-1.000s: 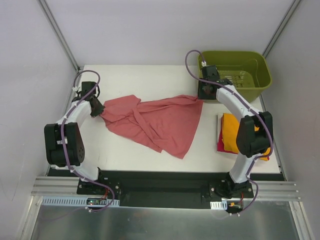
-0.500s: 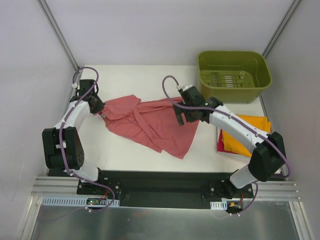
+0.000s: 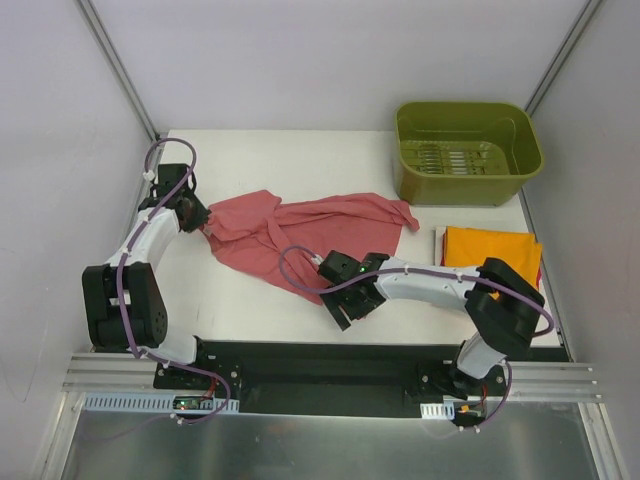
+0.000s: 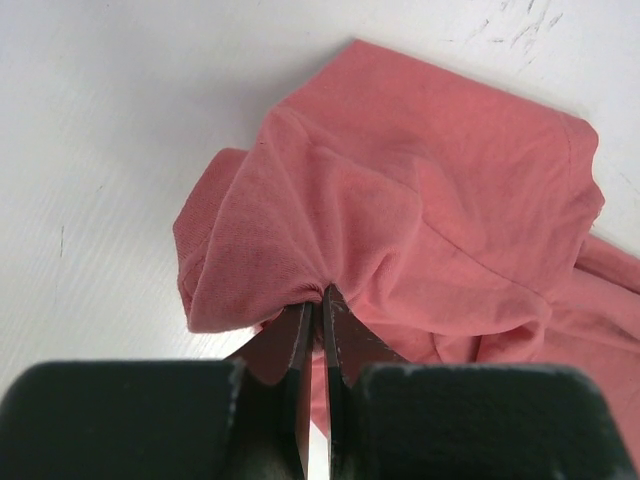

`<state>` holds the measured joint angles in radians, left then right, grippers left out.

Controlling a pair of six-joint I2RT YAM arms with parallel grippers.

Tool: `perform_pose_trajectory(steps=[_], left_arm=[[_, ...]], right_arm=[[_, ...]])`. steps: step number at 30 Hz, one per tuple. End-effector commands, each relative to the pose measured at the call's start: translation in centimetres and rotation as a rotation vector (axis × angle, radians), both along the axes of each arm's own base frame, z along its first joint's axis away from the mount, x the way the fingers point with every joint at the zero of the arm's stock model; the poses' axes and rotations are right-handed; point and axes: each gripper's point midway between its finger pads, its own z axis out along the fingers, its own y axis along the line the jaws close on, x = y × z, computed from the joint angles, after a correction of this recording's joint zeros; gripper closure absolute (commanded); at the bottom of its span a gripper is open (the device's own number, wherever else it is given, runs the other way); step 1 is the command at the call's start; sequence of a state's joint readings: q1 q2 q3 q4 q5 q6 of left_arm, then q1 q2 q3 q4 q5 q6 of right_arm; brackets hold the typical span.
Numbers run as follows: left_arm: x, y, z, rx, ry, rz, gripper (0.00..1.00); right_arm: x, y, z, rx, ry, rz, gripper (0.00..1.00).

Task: Fold and stack the t-shirts
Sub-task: Flatten out the tshirt

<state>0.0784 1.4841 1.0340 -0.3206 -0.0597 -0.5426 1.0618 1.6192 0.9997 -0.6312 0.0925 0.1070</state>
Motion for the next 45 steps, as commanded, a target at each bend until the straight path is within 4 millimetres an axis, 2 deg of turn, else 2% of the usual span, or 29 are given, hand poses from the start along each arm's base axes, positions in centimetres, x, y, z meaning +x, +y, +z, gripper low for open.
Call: perform_pose_trajectory(steps=[1, 4, 7, 8, 11, 12, 15, 17, 18, 19, 21, 22, 24, 25, 26, 28, 30, 31, 32, 33, 34, 35, 36, 37, 38, 39, 40, 43, 45], left_arm=[[-0.3, -0.3, 1.8, -0.014, -0.053, 0.008, 1.0], [-0.4, -0.2, 1.8, -0.011, -0.052, 0.012, 1.0], [-0.5, -0.4, 1.7, -0.021, -0.05, 0.006, 1.0], [-0.5, -0.4, 1.7, -0.02, -0.049, 0.007, 1.0], [-0.4, -0.1, 2.2, -0.004, -0.063, 0.013, 1.0], [-0.3, 0.1, 2.4, 0.002, -0.069, 0.017, 1.0], [0.3, 0.4, 3.8, 0.028, -0.105, 0.016, 1.0], [0.6, 0.3, 5.8, 0.025, -0.157, 0.012, 1.0], [0.8, 0.3, 6.6, 0.02, -0.179, 0.007, 1.0], [1.0, 0.3, 8.6, 0.025, -0.231, 0.009, 1.0], [1.3, 0.8, 10.9, 0.05, -0.286, 0.027, 1.0], [1.5, 0.9, 13.6, 0.063, -0.353, 0.027, 1.0], [1.3, 0.8, 16.6, 0.072, -0.426, 0.019, 1.0], [0.6, 0.8, 19.0, 0.08, -0.488, 0.017, 1.0], [0.3, 0.8, 21.2, 0.094, -0.541, 0.012, 1.0], [-1.6, 0.9, 25.5, 0.118, -0.653, 0.016, 1.0], [-3.5, 1.0, 29.0, 0.14, -0.747, 0.025, 1.0], [-5.7, 1.1, 32.2, 0.156, -0.838, 0.042, 1.0], [-6.8, 1.2, 33.7, 0.169, -0.879, 0.045, 1.0], [-8.0, 1.2, 35.1, 0.182, -0.922, 0.046, 1.0], [-10.6, 1.0, 38.0, 0.196, -1.01, 0.05, 1.0], [-11.9, 0.9, 39.3, 0.217, -1.051, 0.037, 1.0], [-13.1, 0.8, 40.6, 0.23, -1.089, 0.032, 1.0], [-15.8, 0.5, 42.9, 0.243, -1.168, 0.031, 1.0], [-17.0, 0.1, 44.0, 0.259, -1.205, 0.009, 1.0], [-18.3, 0.0, 45.0, 0.269, -1.241, 0.004, 1.0], [-20.7, -0.3, 46.7, 0.286, -1.304, 0.001, 1.0], [-24.2, -0.6, 49.0, 0.319, -1.393, -0.007, 1.0], [-25.0, -1.0, 49.8, 0.33, -1.42, -0.031, 1.0]], right_arm=[[1.3, 0.6, -0.7, -0.005, -0.05, -0.061, 0.24], [1.3, 0.0, -2.0, -0.042, -0.047, -0.069, 0.27], [1.9, -0.2, -2.5, -0.053, -0.07, -0.101, 0.51], [2.6, -0.5, -2.4, -0.064, -0.105, -0.122, 0.65], [4.7, -1.6, -1.7, -0.077, -0.183, -0.208, 0.95], [5.4, -1.7, -1.0, -0.073, -0.217, -0.22, 0.99], [8.3, -1.8, 3.9, -0.026, -0.378, -0.268, 1.0], [10.2, -2.4, 8.6, 0.029, -0.494, -0.285, 1.0], [11.3, -1.9, 11.5, 0.078, -0.547, -0.286, 1.0], [12.2, -2.6, 14.4, 0.118, -0.604, -0.304, 1.0], [14.1, -4.5, 19.4, 0.103, -0.75, -0.339, 1.0], [15.1, -5.5, 23.6, 0.163, -0.827, -0.398, 1.0], [16.0, -7.5, 28.3, 0.173, -0.947, -0.423, 1.0], [15.7, -8.9, 32.0, 0.227, -1.02, -0.457, 1.0], [15.8, -9.6, 34.3, 0.259, -1.081, -0.482, 1.0], [14.6, -11.6, 38.4, 0.306, -1.176, -0.475, 1.0], [13.6, -12.5, 42.3, 0.385, -1.248, -0.453, 1.0], [12.6, -13.4, 43.9, 0.424, -1.277, -0.452, 1.0], [11.7, -14.0, 46.0, 0.479, -1.302, -0.437, 0.99], [11.1, -14.4, 47.1, 0.506, -1.315, -0.424, 1.0], [10.0, -15.2, 48.4, 0.542, -1.334, -0.408, 1.0], [9.2, -15.0, 49.0, 0.581, -1.323, -0.355, 1.0], [8.0, -15.6, 50.7, 0.64, -1.337, -0.345, 1.0], [6.7, -16.1, 51.8, 0.704, -1.337, -0.339, 0.99], [5.7, -15.7, 52.0, 0.745, -1.312, -0.28, 1.0], [4.5, -16.3, 53.2, 0.801, -1.321, -0.265, 0.99], [3.3, -17.0, 53.9, 0.845, -1.329, -0.254, 0.99], [1.0, -18.2, 55.5, 0.937, -1.351, -0.219, 1.0], [0.5, -18.8, 55.9, 0.943, -1.367, -0.219, 1.0]])
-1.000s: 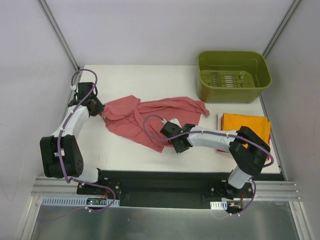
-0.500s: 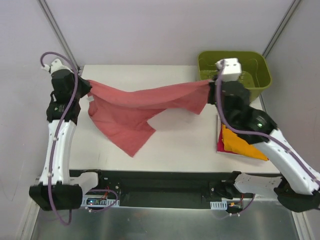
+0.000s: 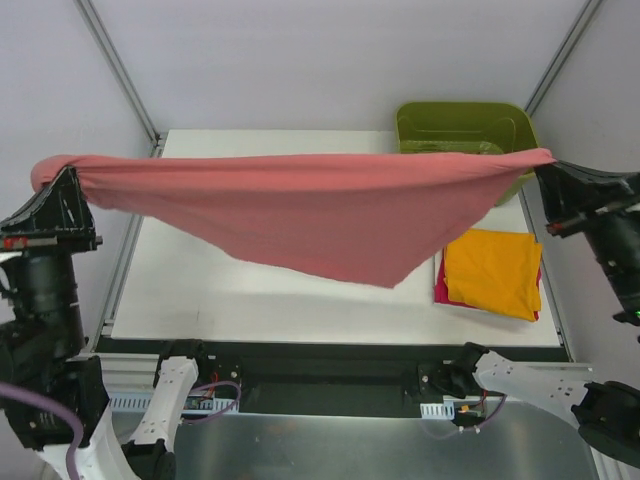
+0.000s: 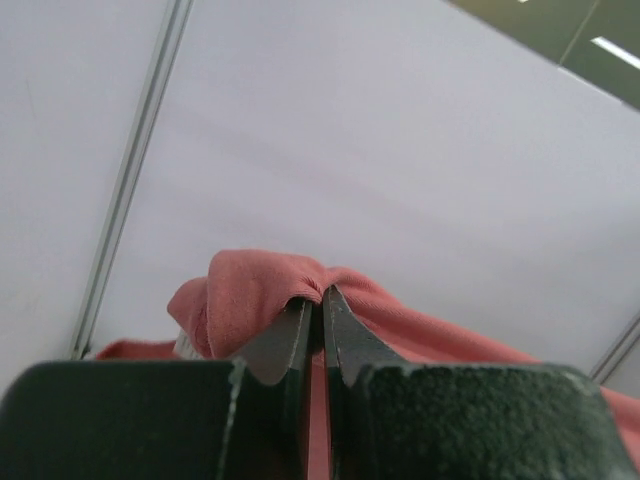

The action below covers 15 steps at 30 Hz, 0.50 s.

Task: Fold and stack the t-shirts
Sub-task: Flatten out the tshirt

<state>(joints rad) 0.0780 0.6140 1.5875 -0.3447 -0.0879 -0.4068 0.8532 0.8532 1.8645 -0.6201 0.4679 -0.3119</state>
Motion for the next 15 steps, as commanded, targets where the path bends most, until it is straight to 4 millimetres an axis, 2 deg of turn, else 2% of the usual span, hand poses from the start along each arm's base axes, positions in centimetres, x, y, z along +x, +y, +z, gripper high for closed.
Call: perform_pose_trajectory(steps=[1, 3, 4, 5, 7, 8, 9, 10, 11, 12, 13, 14, 15], left_arm=[[-1.6, -0.4, 2.1, 0.085, -0.057, 0.012, 1.0], [-1.1, -0.6, 2.1, 0.09, -0.05, -0.005, 1.0], [-0.6, -0.8, 1.8, 0.086, -0.039, -0.016, 1.0], [0.1, -0.7, 1.5, 0.079, -0.023, -0.016, 1.0], [2.7, -0.1, 0.1, 0.052, 0.039, -0.004, 1.0], [3.9, 0.2, -0.7, 0.038, 0.07, 0.002, 1.0], [6.3, 0.5, -1.8, 0.028, 0.125, 0.008, 1.0], [8.4, 0.7, -3.5, 0.024, 0.183, 0.007, 1.0], [10.2, 1.2, -4.9, 0.009, 0.23, 0.025, 1.0], [13.2, 1.6, -7.0, -0.005, 0.306, 0.035, 1.0], [15.5, 2.1, -9.7, -0.017, 0.384, 0.05, 1.0], [17.2, 3.4, -11.6, -0.043, 0.439, 0.115, 1.0], [20.5, 4.3, -15.3, -0.059, 0.55, 0.153, 1.0]], right_arm=[[-2.2, -1.1, 1.6, 0.015, -0.061, 0.054, 1.0], [-1.5, -1.4, 1.4, -0.001, -0.051, 0.015, 1.0], [-0.7, -0.9, 0.9, -0.013, -0.031, -0.005, 1.0], [0.2, -1.5, 0.4, -0.008, 0.0, -0.071, 1.0], [2.2, -1.1, -0.5, -0.026, 0.049, -0.152, 1.0], [3.4, -1.5, -1.3, -0.044, 0.08, -0.238, 1.0], [4.3, -1.7, -1.8, -0.072, 0.094, -0.297, 1.0], [6.2, -0.8, -2.3, -0.096, 0.111, -0.357, 1.0], [7.5, -0.8, -3.6, -0.133, 0.145, -0.432, 1.0], [9.0, -1.2, -4.6, -0.152, 0.175, -0.495, 1.0], [11.5, 0.1, -7.0, -0.169, 0.242, -0.52, 0.99], [13.2, 0.6, -9.0, -0.186, 0.294, -0.535, 0.98], [16.5, 0.9, -12.5, -0.238, 0.387, -0.588, 0.98]])
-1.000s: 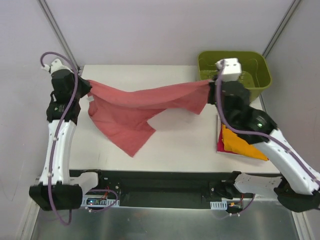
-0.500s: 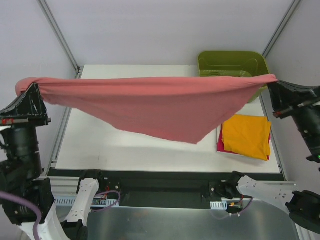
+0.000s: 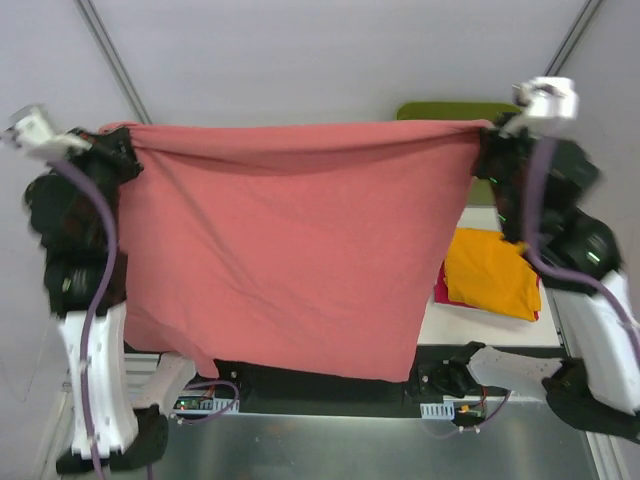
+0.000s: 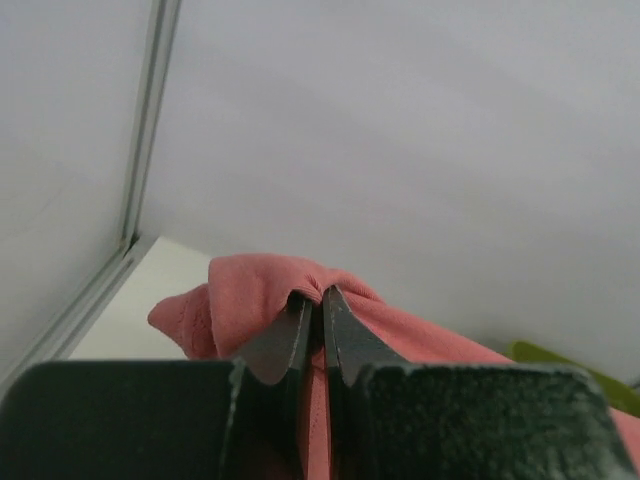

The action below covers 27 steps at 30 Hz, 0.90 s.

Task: Fold and stack the t-shirts
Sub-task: Flatten out the tshirt

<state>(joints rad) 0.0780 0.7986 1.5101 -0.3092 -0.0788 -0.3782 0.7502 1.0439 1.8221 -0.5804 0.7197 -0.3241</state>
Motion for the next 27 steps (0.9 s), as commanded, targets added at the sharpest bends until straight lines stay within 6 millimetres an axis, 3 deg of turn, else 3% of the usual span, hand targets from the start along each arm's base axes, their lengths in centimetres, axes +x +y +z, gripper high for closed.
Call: perform_pose_trajectory(steps=[1, 2, 3, 4, 5, 6, 7, 10, 12, 13, 16, 17, 18, 20, 22, 24, 26, 27], left_arm=[[12.1, 4.3, -13.0, -0.05, 0.395, 0.195, 1.0], [13.6, 4.7, -15.1, -0.04, 0.46, 0.208, 0.95], [15.9, 4.6, -19.5, -0.032, 0.593, 0.191, 0.78], [16.9, 4.3, -21.0, -0.029, 0.642, 0.167, 0.58], [17.4, 4.0, -22.5, -0.039, 0.697, 0.151, 0.01], [18.1, 3.7, -24.7, -0.054, 0.765, 0.13, 0.01], [17.9, 3.5, -25.9, -0.077, 0.811, 0.131, 0.01], [16.8, 3.3, -28.1, -0.105, 0.859, 0.137, 0.01], [15.6, 3.2, -28.7, -0.118, 0.865, 0.144, 0.01], [14.8, 3.0, -30.3, -0.126, 0.9, 0.144, 0.01], [12.9, 2.9, -33.1, -0.16, 0.953, 0.161, 0.01], [12.5, 2.9, -33.9, -0.171, 0.967, 0.169, 0.01], [11.7, 2.8, -35.1, -0.181, 0.994, 0.172, 0.01], [11.4, 2.8, -36.2, -0.196, 1.015, 0.182, 0.01], [11.5, 2.5, -37.7, -0.204, 1.061, 0.166, 0.01], [12.1, 1.0, -39.3, -0.24, 1.111, 0.085, 0.01], [12.4, -0.9, -40.6, -0.283, 1.154, -0.012, 0.01], [12.3, -1.0, -42.3, -0.294, 1.205, -0.012, 0.01]], right_arm=[[9.8, 1.0, -10.6, -0.093, 0.294, -0.247, 0.95], [11.5, 2.6, -12.9, -0.082, 0.354, -0.177, 0.92], [14.3, 3.2, -16.8, -0.098, 0.444, -0.188, 0.86], [15.7, 4.1, -18.4, -0.091, 0.481, -0.158, 0.63], [16.8, 5.2, -19.8, -0.083, 0.519, -0.116, 0.46], [18.4, 5.7, -22.3, -0.112, 0.573, -0.129, 0.35], [19.0, 6.0, -22.1, -0.118, 0.574, -0.121, 0.12], [19.4, 6.8, -23.7, -0.137, 0.624, -0.101, 0.01], [18.5, 7.7, -23.8, -0.113, 0.625, -0.048, 0.0], [18.0, 8.1, -25.1, -0.113, 0.641, -0.027, 0.0], [15.5, 11.5, -25.7, -0.062, 0.635, 0.132, 0.01], [14.2, 12.3, -28.0, -0.076, 0.682, 0.172, 0.0], [13.0, 14.5, -27.9, -0.057, 0.67, 0.243, 0.01], [10.6, 18.2, -30.5, -0.036, 0.736, 0.414, 0.0], [7.8, 23.7, -32.3, -0.002, 0.792, 0.621, 0.01], [6.3, 27.3, -34.8, -0.006, 0.866, 0.7, 0.0], [5.6, 28.8, -36.2, -0.015, 0.922, 0.708, 0.01], [5.3, 29.7, -36.9, -0.022, 0.941, 0.719, 0.0]])
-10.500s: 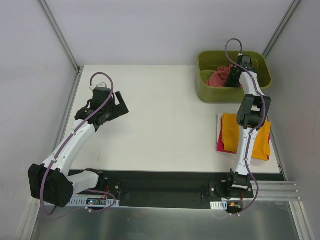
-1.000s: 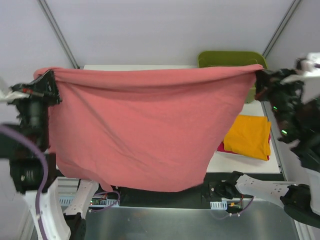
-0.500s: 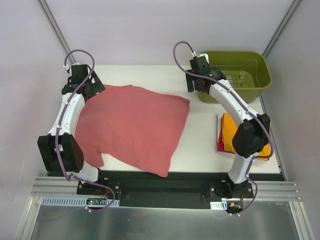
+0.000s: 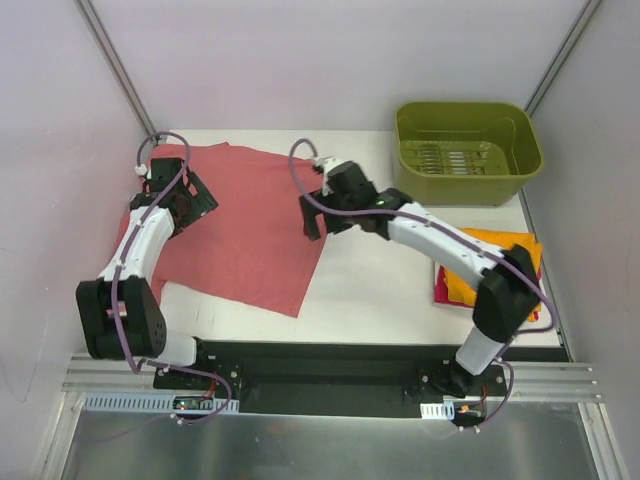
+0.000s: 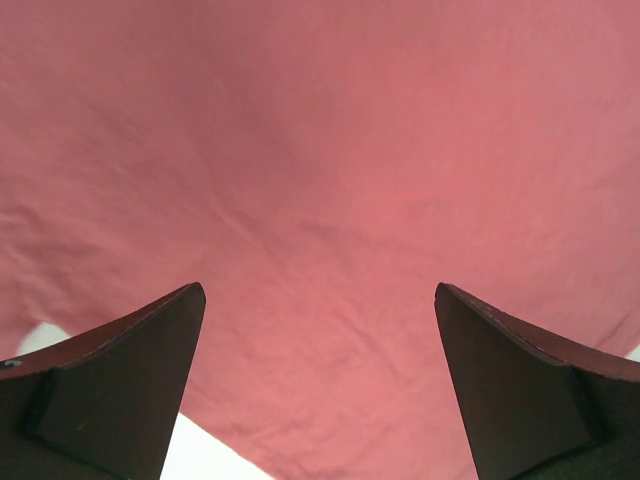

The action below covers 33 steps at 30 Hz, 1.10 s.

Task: Fold and stack the t-shirts
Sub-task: Flatten out the tshirt

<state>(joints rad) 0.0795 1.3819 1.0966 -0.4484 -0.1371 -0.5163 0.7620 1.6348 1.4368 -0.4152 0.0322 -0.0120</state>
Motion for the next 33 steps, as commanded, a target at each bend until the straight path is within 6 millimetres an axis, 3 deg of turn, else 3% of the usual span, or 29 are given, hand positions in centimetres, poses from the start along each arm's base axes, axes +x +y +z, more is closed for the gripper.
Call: perform_pose_trajectory(steps=[1, 4, 5, 6, 7, 9, 11, 12, 16, 21, 23, 24, 27, 28, 30, 31, 33], left_arm=[[0.2, -3.2, -4.1, -0.166, 0.105, -0.069, 0.01], [-0.7, -3.2, -6.5, -0.183, 0.169, -0.043, 0.01], [-0.7, -3.2, -6.7, -0.184, 0.173, -0.042, 0.01], [-0.8, -3.1, -7.1, -0.184, 0.183, -0.042, 0.01], [-0.8, -3.2, -7.1, -0.184, 0.184, -0.045, 0.01], [-0.9, -3.3, -7.2, -0.186, 0.186, -0.046, 0.01], [-1.0, -3.1, -7.2, -0.179, 0.185, -0.042, 0.01], [-1.0, -3.1, -7.1, -0.176, 0.18, -0.041, 0.01], [-1.0, -3.2, -6.4, -0.178, 0.16, -0.045, 0.01], [-1.0, -3.2, -5.8, -0.18, 0.14, -0.046, 0.01], [-0.9, -3.4, -5.4, -0.187, 0.131, -0.052, 0.01], [-0.9, -3.4, -5.3, -0.187, 0.127, -0.053, 0.01], [-0.9, -3.6, -4.9, -0.193, 0.113, -0.061, 0.01], [-0.9, -3.6, -4.8, -0.195, 0.112, -0.063, 0.01], [-1.0, -3.8, -4.8, -0.205, 0.111, -0.064, 0.01], [-1.0, -3.9, -4.8, -0.209, 0.111, -0.067, 0.01], [-1.0, -4.1, -4.8, -0.219, 0.112, -0.071, 0.01]], right_arm=[[-2.4, 5.9, -3.0, 0.09, 0.152, 0.122, 0.0], [-2.5, 8.6, -3.4, 0.178, 0.151, 0.165, 0.0], [-3.5, 9.9, -3.4, 0.208, 0.192, 0.223, 0.0], [-4.0, 10.8, -5.4, 0.188, 0.256, 0.243, 0.01], [-4.3, 12.0, -4.9, 0.215, 0.274, 0.276, 0.0], [-5.1, 13.8, -6.9, 0.213, 0.321, 0.305, 0.0], [-6.1, 15.4, -7.3, 0.227, 0.34, 0.347, 0.0], [-6.4, 15.9, -8.6, 0.214, 0.364, 0.35, 0.0], [-7.3, 16.9, -10.9, 0.192, 0.414, 0.363, 0.01], [-7.3, 14.8, -14.2, 0.123, 0.455, 0.297, 0.0], [-6.9, 13.4, -14.4, 0.11, 0.45, 0.267, 0.0], [-7.6, 11.7, -16.0, 0.073, 0.478, 0.245, 0.01], [-6.6, 7.8, -16.6, 0.044, 0.476, 0.166, 0.01], [-7.4, 5.4, -18.3, 0.002, 0.506, 0.128, 0.0], [-6.8, 2.4, -18.3, 0.001, 0.504, 0.064, 0.0], [-7.9, -0.1, -19.9, -0.044, 0.534, 0.024, 0.0], [-7.6, -2.6, -19.7, -0.052, 0.525, -0.037, 0.0]])
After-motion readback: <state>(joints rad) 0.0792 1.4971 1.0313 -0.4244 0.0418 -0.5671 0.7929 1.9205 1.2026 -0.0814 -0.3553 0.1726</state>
